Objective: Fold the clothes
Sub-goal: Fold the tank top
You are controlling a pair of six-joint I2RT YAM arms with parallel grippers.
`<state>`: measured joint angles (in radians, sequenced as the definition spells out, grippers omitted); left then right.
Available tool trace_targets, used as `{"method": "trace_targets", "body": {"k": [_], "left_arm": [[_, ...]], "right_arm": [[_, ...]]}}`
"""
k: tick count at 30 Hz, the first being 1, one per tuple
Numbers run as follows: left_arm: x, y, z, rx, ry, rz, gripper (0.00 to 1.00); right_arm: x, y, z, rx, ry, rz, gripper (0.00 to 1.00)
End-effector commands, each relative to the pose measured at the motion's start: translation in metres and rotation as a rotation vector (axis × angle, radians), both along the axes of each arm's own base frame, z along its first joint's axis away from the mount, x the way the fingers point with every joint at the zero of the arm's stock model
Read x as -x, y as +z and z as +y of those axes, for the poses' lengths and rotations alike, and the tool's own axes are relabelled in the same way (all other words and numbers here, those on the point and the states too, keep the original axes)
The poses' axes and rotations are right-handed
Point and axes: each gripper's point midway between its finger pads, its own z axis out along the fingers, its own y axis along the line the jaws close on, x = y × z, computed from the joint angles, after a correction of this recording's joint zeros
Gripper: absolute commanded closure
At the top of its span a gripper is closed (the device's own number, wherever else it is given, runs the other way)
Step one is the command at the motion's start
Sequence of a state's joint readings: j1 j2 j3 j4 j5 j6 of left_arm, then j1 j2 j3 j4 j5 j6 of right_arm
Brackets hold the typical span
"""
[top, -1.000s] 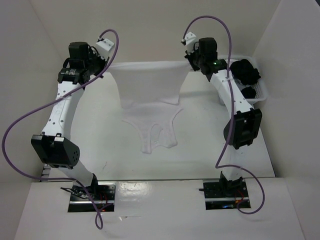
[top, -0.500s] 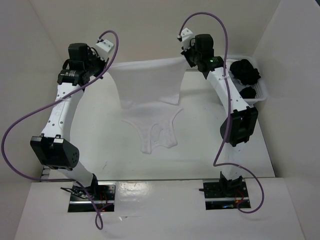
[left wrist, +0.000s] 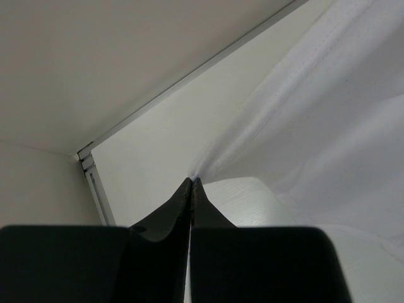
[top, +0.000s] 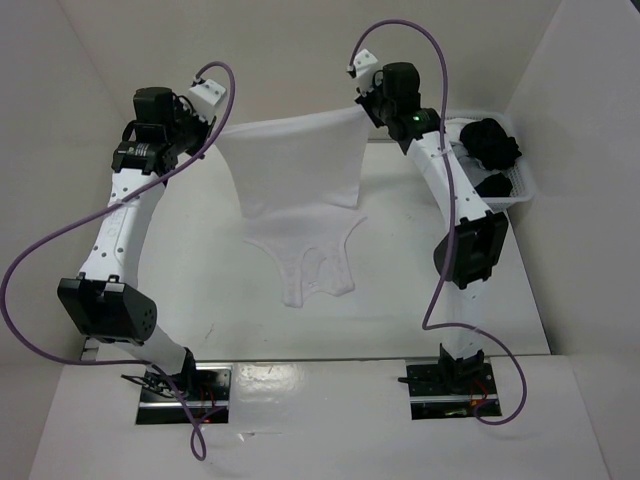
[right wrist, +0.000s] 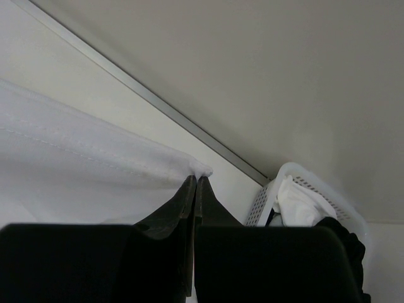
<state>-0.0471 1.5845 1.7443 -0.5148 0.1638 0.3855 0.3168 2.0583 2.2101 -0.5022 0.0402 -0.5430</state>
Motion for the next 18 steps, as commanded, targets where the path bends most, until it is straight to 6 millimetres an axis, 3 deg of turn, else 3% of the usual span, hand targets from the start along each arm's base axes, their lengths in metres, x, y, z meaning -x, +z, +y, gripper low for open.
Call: {"method": "trace_targets", "body": {"k": [1,7,9,10,15,16,17,18], "left_arm": [[0.005,0.020,0.002,0.020,0.011,-0.059,1.00],[0.012,0.023,0.003,0.020,0.010,-0.067,1.00],[0.013,0.019,0.003,0.011,0.007,-0.058,1.00],[0.013,0.019,0.003,0.011,0.007,-0.058,1.00],[0.015,0.023,0.003,0.012,0.007,-0.068,1.00],[0.015,0.023,0.003,0.012,0.007,-0.068,1.00],[0.015,0.023,0.003,0.012,0.007,-0.068,1.00],[0.015,0.023,0.003,0.012,0.007,-0.068,1.00]], "right_arm": [[-0.004,0.027,0.008,0.011,-0.001,-0.079,1.00],[-0.008,0.012,0.019,0.032,0.011,-0.055,1.00],[-0.009,0.021,0.020,0.025,0.019,-0.067,1.00],[-0.009,0.013,0.021,0.031,0.019,-0.049,1.00],[-0.011,0.011,0.021,0.032,0.019,-0.047,1.00],[-0.012,0.002,0.022,0.031,0.017,-0.025,1.00],[-0.011,0.011,0.024,0.022,0.030,-0.036,1.00],[-0.008,0.006,0.024,0.019,0.026,-0.013,1.00]]}}
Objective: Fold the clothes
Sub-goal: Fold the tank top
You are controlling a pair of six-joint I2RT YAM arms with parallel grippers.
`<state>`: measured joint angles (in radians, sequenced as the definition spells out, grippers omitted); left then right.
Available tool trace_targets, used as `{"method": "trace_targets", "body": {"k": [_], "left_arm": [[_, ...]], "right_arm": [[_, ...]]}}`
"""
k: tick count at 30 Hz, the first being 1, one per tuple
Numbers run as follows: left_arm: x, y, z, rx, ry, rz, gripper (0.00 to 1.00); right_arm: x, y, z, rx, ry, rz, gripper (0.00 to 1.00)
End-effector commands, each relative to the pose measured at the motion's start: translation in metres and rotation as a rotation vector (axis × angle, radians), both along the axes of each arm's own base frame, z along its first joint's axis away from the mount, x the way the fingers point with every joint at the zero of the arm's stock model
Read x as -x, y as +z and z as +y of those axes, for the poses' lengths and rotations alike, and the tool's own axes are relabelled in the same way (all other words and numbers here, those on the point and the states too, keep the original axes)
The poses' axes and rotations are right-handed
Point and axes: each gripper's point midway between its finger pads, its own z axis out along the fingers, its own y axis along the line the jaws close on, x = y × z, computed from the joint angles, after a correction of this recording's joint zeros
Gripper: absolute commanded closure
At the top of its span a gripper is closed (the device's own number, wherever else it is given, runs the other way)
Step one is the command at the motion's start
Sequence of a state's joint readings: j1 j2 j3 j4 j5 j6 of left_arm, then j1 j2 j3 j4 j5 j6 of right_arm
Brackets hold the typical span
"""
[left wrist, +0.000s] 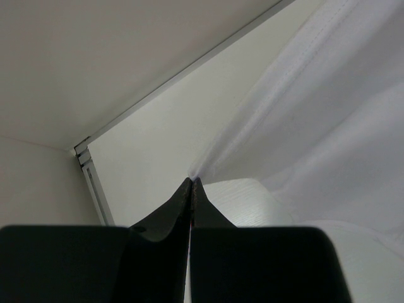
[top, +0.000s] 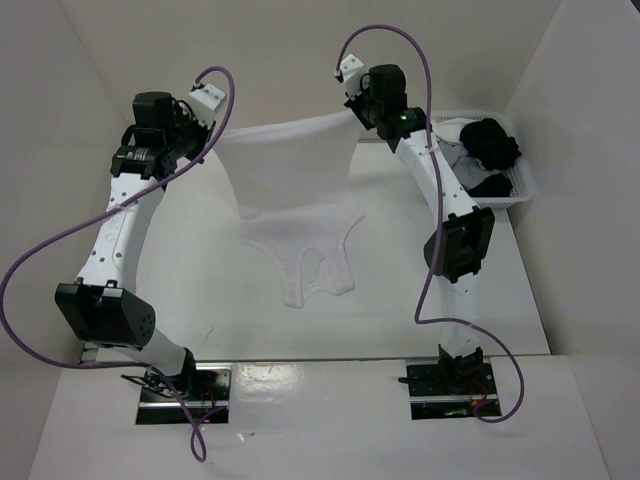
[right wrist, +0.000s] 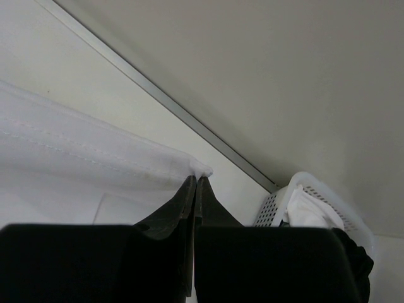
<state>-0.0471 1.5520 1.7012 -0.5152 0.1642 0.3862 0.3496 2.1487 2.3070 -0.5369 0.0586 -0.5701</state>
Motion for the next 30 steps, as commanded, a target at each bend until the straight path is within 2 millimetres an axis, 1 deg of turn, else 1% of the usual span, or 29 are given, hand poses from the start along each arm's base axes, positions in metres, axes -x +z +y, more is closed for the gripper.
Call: {"method": "trace_targets", "body": {"k": [1,2,4,6,7,8,9,10,11,12,13,14,15,16,17,18,20,21,22,23,24,25,26,27,28,29,30], "left_arm": [[0.006,0.027,0.003,0.013,0.008,-0.079,1.00],[0.006,0.027,0.004,0.009,0.016,-0.079,1.00],[0.006,0.027,0.004,0.009,0.016,-0.079,1.00],[0.008,0.031,0.004,0.010,0.016,-0.088,1.00],[0.011,0.036,0.005,0.010,0.016,-0.099,1.00],[0.011,0.036,0.003,0.014,0.006,-0.098,1.00],[0.014,0.036,0.003,0.014,0.006,-0.098,1.00],[0.017,0.036,0.001,0.017,-0.002,-0.100,1.00],[0.021,0.038,0.001,0.017,-0.002,-0.098,1.00],[0.025,0.039,0.002,0.018,-0.002,-0.101,1.00],[0.029,0.040,0.000,0.021,-0.011,-0.100,1.00],[0.031,0.038,0.001,0.013,-0.014,-0.097,1.00],[0.035,0.035,-0.001,0.016,-0.024,-0.086,1.00],[0.040,0.032,-0.001,0.008,-0.027,-0.076,1.00],[0.043,0.031,-0.001,0.008,-0.027,-0.075,1.00],[0.049,0.022,-0.002,0.011,-0.037,-0.053,1.00],[0.057,0.012,-0.002,0.002,-0.041,-0.028,1.00],[0.063,0.012,-0.003,0.007,-0.050,-0.032,1.00],[0.070,-0.003,-0.005,0.004,-0.067,0.005,1.00],[0.073,-0.007,-0.005,0.004,-0.067,0.013,1.00],[0.082,-0.009,-0.006,0.009,-0.076,0.017,1.00],[0.087,-0.016,-0.010,-0.001,-0.091,0.034,1.00],[0.094,-0.015,-0.009,-0.001,-0.092,0.028,1.00],[0.100,-0.030,-0.012,-0.009,-0.105,0.065,1.00],[0.106,-0.036,-0.012,-0.009,-0.105,0.085,1.00],[0.113,-0.038,-0.014,-0.018,-0.118,0.088,1.00],[0.119,-0.049,-0.014,-0.026,-0.123,0.120,1.00]], "right_arm": [[0.004,0.026,0.005,-0.026,0.011,-0.033,1.00],[0.004,0.025,0.005,-0.035,0.008,-0.030,1.00],[0.013,0.041,0.005,-0.048,0.025,-0.047,1.00],[0.019,0.040,0.003,-0.052,0.022,-0.031,1.00],[0.027,0.041,0.006,-0.050,0.031,-0.025,1.00],[0.029,0.043,0.005,-0.051,0.031,-0.029,1.00],[0.032,0.030,0.004,-0.040,0.030,0.002,1.00],[0.035,0.031,0.003,-0.041,0.031,-0.002,1.00],[0.041,0.042,0.001,-0.050,0.031,-0.025,1.00],[0.046,0.029,-0.001,-0.038,0.030,0.008,1.00],[0.047,0.032,-0.002,-0.034,0.034,-0.007,1.00],[0.056,0.042,-0.007,-0.036,0.024,-0.022,1.00],[0.060,0.031,-0.009,-0.029,0.024,-0.003,1.00],[0.063,0.033,-0.010,-0.032,0.024,-0.013,1.00],[0.074,0.045,-0.009,-0.041,0.033,-0.036,1.00],[0.078,0.033,-0.010,-0.032,0.033,-0.012,1.00],[0.086,0.033,-0.013,-0.033,0.033,-0.016,1.00],[0.094,0.032,-0.018,-0.028,0.025,-0.010,1.00],[0.097,0.034,-0.019,-0.031,0.025,-0.019,1.00],[0.100,0.032,-0.021,-0.029,0.025,-0.013,1.00],[0.107,0.030,-0.024,-0.027,0.024,-0.007,1.00],[0.110,0.028,-0.025,-0.025,0.024,-0.003,1.00],[0.113,0.027,-0.026,-0.024,0.024,0.000,1.00],[0.119,0.027,-0.028,-0.023,0.024,0.001,1.00],[0.122,0.027,-0.029,-0.023,0.024,0.001,1.00],[0.126,0.021,-0.031,-0.019,0.024,0.013,1.00],[0.131,0.028,-0.033,-0.024,0.024,0.000,1.00]]}}
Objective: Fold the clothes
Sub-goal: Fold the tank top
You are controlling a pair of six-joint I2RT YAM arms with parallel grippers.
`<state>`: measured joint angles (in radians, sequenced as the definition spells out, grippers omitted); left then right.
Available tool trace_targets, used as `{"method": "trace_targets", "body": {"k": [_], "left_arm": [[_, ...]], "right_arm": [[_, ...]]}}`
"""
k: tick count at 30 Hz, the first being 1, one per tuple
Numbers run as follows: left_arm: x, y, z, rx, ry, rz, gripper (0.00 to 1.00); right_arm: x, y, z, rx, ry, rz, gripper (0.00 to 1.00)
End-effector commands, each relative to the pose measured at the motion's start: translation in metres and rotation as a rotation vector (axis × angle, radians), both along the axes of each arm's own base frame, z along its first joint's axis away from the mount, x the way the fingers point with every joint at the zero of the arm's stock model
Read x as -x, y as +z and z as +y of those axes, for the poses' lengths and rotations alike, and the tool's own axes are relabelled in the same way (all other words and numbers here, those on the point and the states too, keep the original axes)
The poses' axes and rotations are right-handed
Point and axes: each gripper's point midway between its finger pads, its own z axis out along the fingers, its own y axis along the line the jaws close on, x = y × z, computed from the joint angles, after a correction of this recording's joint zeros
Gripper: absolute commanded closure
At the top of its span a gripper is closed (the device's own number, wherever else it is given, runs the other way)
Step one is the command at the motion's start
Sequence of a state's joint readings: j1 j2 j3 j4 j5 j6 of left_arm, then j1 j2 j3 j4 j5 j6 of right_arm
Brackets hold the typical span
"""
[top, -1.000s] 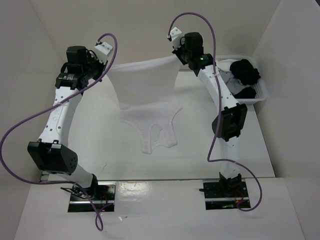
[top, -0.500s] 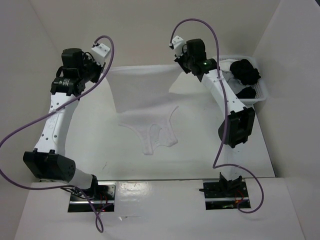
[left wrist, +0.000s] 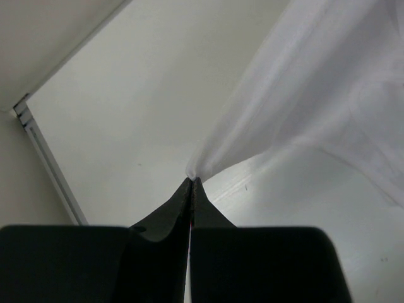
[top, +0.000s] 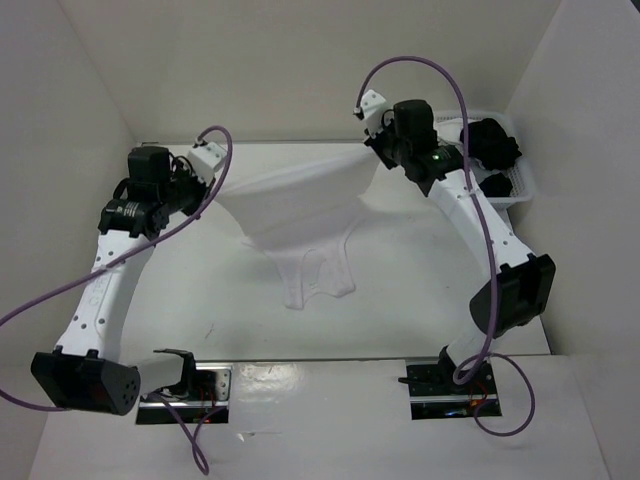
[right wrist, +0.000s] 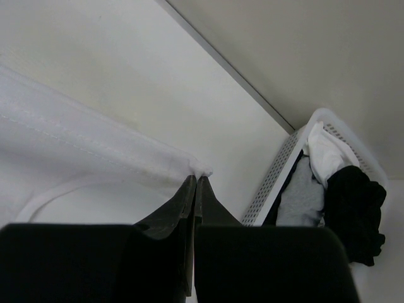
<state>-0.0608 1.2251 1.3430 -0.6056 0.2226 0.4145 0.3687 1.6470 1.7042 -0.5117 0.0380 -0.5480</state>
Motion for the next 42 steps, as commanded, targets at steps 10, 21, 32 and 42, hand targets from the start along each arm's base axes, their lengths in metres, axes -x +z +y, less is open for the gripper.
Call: {"method": "trace_targets", "body": {"k": [10,21,32,42], "left_arm": [[0.054,-0.040,0.003,-0.082,-0.053,0.080,1.00],[0.061,-0.062,0.007,-0.120,-0.070,0.125,1.00],[0.092,-0.103,0.002,-0.181,-0.167,0.270,0.96],[0.133,-0.113,0.000,-0.206,-0.230,0.323,0.84]], "right_arm": [[0.070,-0.026,-0.012,0.005,0.075,0.053,1.00],[0.133,-0.078,-0.028,0.058,0.136,0.165,1.00],[0.182,-0.137,-0.032,0.163,0.250,0.363,0.92],[0.202,-0.145,-0.043,0.226,0.289,0.413,0.91]]}}
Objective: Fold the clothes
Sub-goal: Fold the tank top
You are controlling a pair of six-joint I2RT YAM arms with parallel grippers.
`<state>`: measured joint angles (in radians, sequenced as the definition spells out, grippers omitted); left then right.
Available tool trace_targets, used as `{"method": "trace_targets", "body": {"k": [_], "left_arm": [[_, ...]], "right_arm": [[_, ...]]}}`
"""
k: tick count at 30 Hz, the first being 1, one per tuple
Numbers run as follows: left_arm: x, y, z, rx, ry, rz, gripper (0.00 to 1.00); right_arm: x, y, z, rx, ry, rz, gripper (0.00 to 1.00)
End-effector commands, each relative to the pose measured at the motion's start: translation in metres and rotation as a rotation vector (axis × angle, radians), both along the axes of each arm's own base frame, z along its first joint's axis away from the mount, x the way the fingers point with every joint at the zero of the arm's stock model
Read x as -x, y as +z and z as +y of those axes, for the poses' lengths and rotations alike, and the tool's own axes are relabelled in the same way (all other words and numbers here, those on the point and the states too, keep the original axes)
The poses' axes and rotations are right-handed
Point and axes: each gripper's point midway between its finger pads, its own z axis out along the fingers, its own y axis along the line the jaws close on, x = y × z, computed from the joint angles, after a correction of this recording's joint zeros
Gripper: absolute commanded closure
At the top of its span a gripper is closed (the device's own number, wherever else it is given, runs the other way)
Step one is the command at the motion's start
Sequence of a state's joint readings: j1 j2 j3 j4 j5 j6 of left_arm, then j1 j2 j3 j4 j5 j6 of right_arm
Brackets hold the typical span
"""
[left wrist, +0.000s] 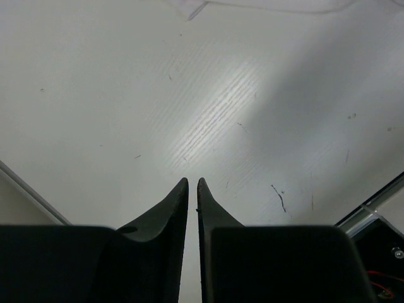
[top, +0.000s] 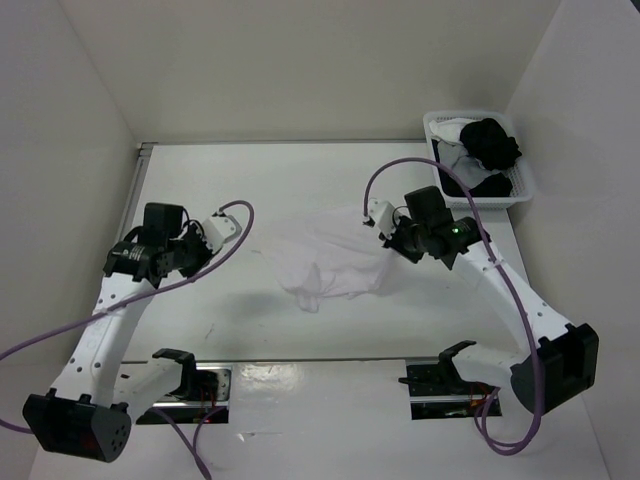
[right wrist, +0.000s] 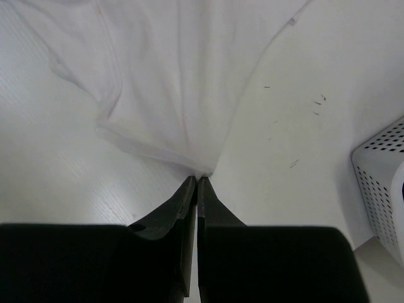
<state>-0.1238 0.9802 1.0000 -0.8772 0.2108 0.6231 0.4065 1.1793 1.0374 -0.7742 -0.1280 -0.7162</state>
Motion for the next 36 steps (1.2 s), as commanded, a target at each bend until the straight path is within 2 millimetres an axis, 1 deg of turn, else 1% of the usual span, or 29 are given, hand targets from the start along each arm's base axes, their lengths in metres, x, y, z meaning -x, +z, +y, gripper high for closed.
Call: {"method": "trace_targets", "body": {"k": [1,3,4,5,6,7,9,10,11,13,14,16,17,18,19,21,22,23,24,25,26,27,28,29,30,31,32,35,36], "left_arm": [[0.017,-0.005,0.001,-0.023,-0.034,0.021,0.83],[0.021,-0.005,0.001,-0.023,-0.034,0.021,0.83],[0.023,-0.001,0.003,-0.028,-0.029,-0.004,0.83],[0.023,0.001,0.003,-0.026,-0.028,-0.015,0.83],[0.024,0.003,0.003,-0.025,-0.028,-0.024,0.83],[0.023,0.007,0.003,-0.023,-0.028,-0.045,0.83],[0.019,0.011,0.007,-0.034,-0.005,-0.063,0.83],[0.013,0.018,0.006,-0.023,0.004,-0.093,0.83],[0.013,0.016,0.006,-0.024,0.004,-0.082,0.84],[0.003,0.017,0.001,0.005,0.024,-0.074,0.84],[-0.004,0.022,-0.002,0.025,0.023,-0.088,0.84],[-0.019,0.024,-0.009,0.065,0.047,-0.095,0.84],[-0.027,0.029,-0.012,0.090,0.051,-0.115,0.84],[-0.041,0.031,-0.016,0.124,0.084,-0.131,0.84],[-0.048,0.035,-0.018,0.141,0.097,-0.145,0.84],[-0.067,0.033,-0.025,0.195,0.134,-0.138,0.83],[-0.074,0.036,-0.026,0.206,0.145,-0.140,0.83],[-0.083,0.030,-0.028,0.211,0.156,-0.116,0.83],[-0.090,0.029,-0.032,0.235,0.169,-0.108,0.83],[-0.092,0.021,-0.034,0.241,0.172,-0.077,0.84],[-0.101,0.008,-0.036,0.240,0.183,-0.041,0.84],[-0.104,0.002,-0.041,0.248,0.178,-0.014,0.90],[-0.107,-0.005,-0.044,0.257,0.178,0.016,0.93],[-0.109,-0.024,-0.051,0.253,0.167,0.087,0.95],[-0.103,-0.034,-0.054,0.256,0.161,0.148,0.96],[-0.102,-0.035,-0.064,0.271,0.104,0.174,0.96],[-0.097,-0.047,-0.072,0.263,0.074,0.221,0.96],[-0.085,-0.049,-0.091,0.240,0.000,0.239,0.93],[-0.083,-0.049,-0.096,0.233,-0.025,0.237,0.90]], "right_arm": [[0.013,0.000,-0.009,0.037,0.013,-0.001,0.91],[0.017,-0.003,-0.012,0.052,0.022,0.017,0.85],[0.025,-0.006,-0.009,0.057,0.049,0.045,0.77],[0.027,-0.006,-0.008,0.056,0.055,0.064,0.71],[0.037,-0.011,-0.010,0.074,0.065,0.106,0.53],[0.044,-0.016,-0.006,0.084,0.100,0.134,0.42],[0.054,-0.023,-0.010,0.126,0.109,0.183,0.24],[0.055,-0.029,-0.012,0.158,0.112,0.209,0.20],[0.057,-0.030,-0.013,0.162,0.112,0.217,0.17],[0.058,-0.033,-0.015,0.179,0.107,0.232,0.13],[0.052,-0.029,-0.013,0.167,0.089,0.204,0.13],[0.033,-0.012,-0.004,0.107,0.052,0.103,0.10],[0.028,-0.006,0.002,0.061,0.022,0.080,0.09],[0.019,0.001,0.007,0.027,0.002,0.045,0.09],[0.006,0.013,0.015,-0.023,-0.015,-0.022,0.07],[-0.003,0.014,0.022,-0.077,-0.064,-0.037,0.07],[-0.012,0.018,0.026,-0.101,-0.086,-0.066,0.07],[-0.015,0.009,0.027,-0.108,-0.125,-0.041,0.07],[-0.019,0.006,0.027,-0.108,-0.148,-0.041,0.07],[-0.022,0.005,0.029,-0.118,-0.160,-0.038,0.07],[-0.025,0.001,0.031,-0.129,-0.172,-0.036,0.07],[-0.024,-0.005,0.032,-0.136,-0.191,-0.017,0.07],[-0.025,-0.004,0.035,-0.155,-0.187,-0.015,0.07],[-0.023,-0.007,0.037,-0.161,-0.180,-0.009,0.07],[-0.020,-0.011,0.038,-0.167,-0.181,0.009,0.07],[-0.019,-0.011,0.040,-0.174,-0.173,0.014,0.07],[-0.017,-0.012,0.038,-0.168,-0.164,0.010,0.07],[-0.019,-0.013,0.030,-0.113,-0.170,-0.015,0.07],[-0.020,-0.014,0.025,-0.085,-0.182,-0.024,0.07]]}}
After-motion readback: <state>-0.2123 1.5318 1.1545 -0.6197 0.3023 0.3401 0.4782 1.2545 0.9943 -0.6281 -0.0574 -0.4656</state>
